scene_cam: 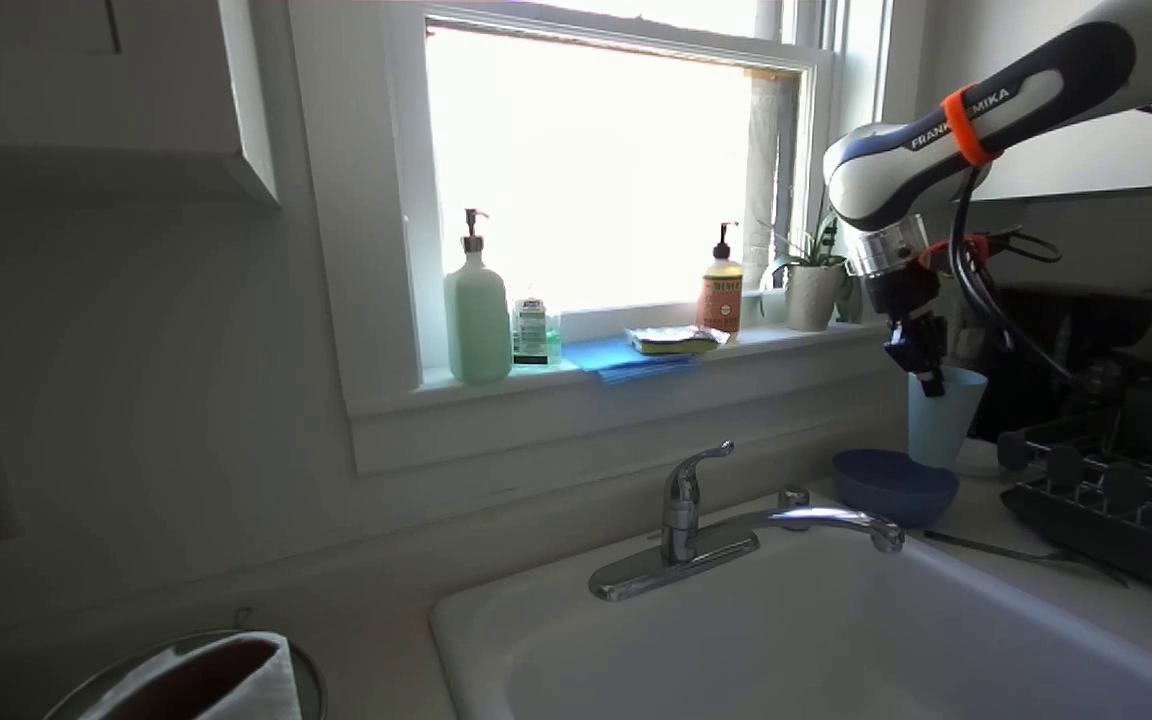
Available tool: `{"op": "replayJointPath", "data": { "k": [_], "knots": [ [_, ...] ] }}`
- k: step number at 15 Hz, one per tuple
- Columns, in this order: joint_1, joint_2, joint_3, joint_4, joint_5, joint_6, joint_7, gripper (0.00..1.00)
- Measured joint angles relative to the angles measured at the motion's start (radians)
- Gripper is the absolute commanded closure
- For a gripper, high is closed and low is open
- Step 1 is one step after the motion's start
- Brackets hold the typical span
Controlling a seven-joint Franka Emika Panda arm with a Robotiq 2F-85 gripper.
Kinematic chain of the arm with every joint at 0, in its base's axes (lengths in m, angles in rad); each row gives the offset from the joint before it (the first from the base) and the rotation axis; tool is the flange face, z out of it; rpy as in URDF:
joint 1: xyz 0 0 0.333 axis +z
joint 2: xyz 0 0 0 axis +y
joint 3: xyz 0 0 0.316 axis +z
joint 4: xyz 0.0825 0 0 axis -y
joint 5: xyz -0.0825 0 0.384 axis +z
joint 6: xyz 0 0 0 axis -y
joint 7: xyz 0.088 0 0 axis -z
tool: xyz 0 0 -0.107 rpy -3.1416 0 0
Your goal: Pick up the blue bowl and pour the water in the blue bowl into the sink then put the bowl back where it was and place the gray cup inside the blue bowl
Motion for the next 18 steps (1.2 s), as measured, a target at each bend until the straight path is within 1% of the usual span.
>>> {"op": "replayJointPath", "data": {
  "k": [9,14,15,16,17,18],
  "knots": [
    [-0.044,0.171,0.029,0.154,0.033,-0.007,-0.097,0.99],
    [-0.048,0.245,0.032,0.224,0.033,-0.05,-0.113,0.98],
    [-0.049,0.257,0.032,0.238,0.033,-0.059,-0.115,0.71],
    [-0.05,0.268,0.033,0.252,0.033,-0.068,-0.118,0.7],
    [-0.05,0.279,0.033,0.266,0.033,-0.076,-0.119,0.65],
    [-0.051,0.288,0.033,0.279,0.033,-0.082,-0.12,0.57]
  ]
}}
